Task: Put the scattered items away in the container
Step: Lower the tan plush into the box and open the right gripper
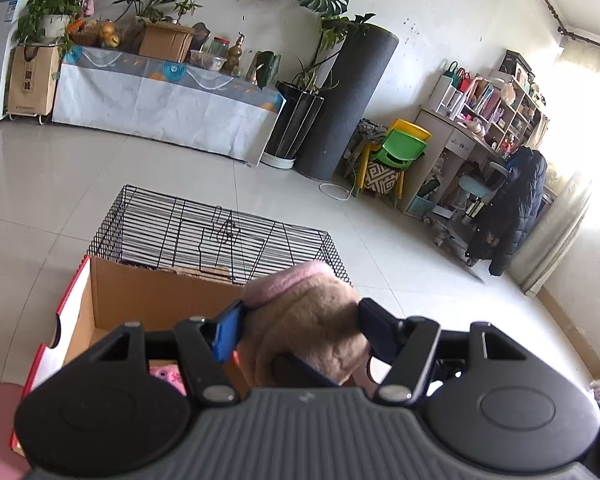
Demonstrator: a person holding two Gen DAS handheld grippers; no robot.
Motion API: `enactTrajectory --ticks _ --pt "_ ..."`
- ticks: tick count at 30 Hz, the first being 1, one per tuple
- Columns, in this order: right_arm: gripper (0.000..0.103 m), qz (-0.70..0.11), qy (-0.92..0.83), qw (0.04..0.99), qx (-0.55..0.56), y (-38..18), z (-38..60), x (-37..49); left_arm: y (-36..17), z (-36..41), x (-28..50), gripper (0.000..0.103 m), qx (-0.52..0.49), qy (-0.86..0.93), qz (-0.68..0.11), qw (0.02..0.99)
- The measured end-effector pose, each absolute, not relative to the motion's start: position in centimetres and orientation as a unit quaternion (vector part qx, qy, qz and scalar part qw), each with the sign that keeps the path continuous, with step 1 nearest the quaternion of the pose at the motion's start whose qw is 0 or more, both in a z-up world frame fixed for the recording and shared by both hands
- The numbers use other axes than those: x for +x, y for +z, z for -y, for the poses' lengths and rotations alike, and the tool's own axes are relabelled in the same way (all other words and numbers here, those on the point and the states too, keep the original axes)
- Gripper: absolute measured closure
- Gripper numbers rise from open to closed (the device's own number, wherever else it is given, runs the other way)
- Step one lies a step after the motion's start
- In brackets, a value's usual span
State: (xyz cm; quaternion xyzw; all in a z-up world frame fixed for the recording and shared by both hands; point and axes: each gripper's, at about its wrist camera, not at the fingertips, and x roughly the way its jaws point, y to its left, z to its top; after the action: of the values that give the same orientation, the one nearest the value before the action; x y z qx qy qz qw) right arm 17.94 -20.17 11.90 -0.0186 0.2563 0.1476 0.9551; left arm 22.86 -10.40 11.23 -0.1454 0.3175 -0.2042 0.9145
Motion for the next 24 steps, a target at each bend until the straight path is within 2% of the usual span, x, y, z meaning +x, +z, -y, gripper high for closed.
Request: enactTrajectory --ticks 7,8,9,10,20,24 --pt "0.043 -0.273 0.138 0.952 -0.01 11.0 20.9 18.6 10.3 10.8 23.5 0.042 -0.154 -0.202 -0.337 0.907" --pt "0.045 -0.276 0.136 0.952 -0.009 10.8 21.0 18.7 10.1 10.8 23.6 0.042 -0.155 -0.202 -0.34 0.905" --pt "0.052 -0.279 0.134 0.951 -0.006 10.7 21.1 18.9 9.9 10.8 23.7 0.042 -0.156 -0.202 -0.343 0.904" --pt "0.053 -0.282 0.133 0.95 -0.002 10.6 21.2 19.0 9.7 10.9 23.7 0.042 -0.156 -0.203 -0.345 0.903" --pt "0.052 -0.318 0.109 0.942 0.012 9.4 22.1 20.1 8.4 11.3 24.3 0.042 -0.15 -0.192 -0.372 0.896" --pt "0.052 -0.32 0.111 0.941 0.011 9.4 22.1 20.1 8.6 10.7 24.3 0.039 -0.149 -0.183 -0.374 0.897"
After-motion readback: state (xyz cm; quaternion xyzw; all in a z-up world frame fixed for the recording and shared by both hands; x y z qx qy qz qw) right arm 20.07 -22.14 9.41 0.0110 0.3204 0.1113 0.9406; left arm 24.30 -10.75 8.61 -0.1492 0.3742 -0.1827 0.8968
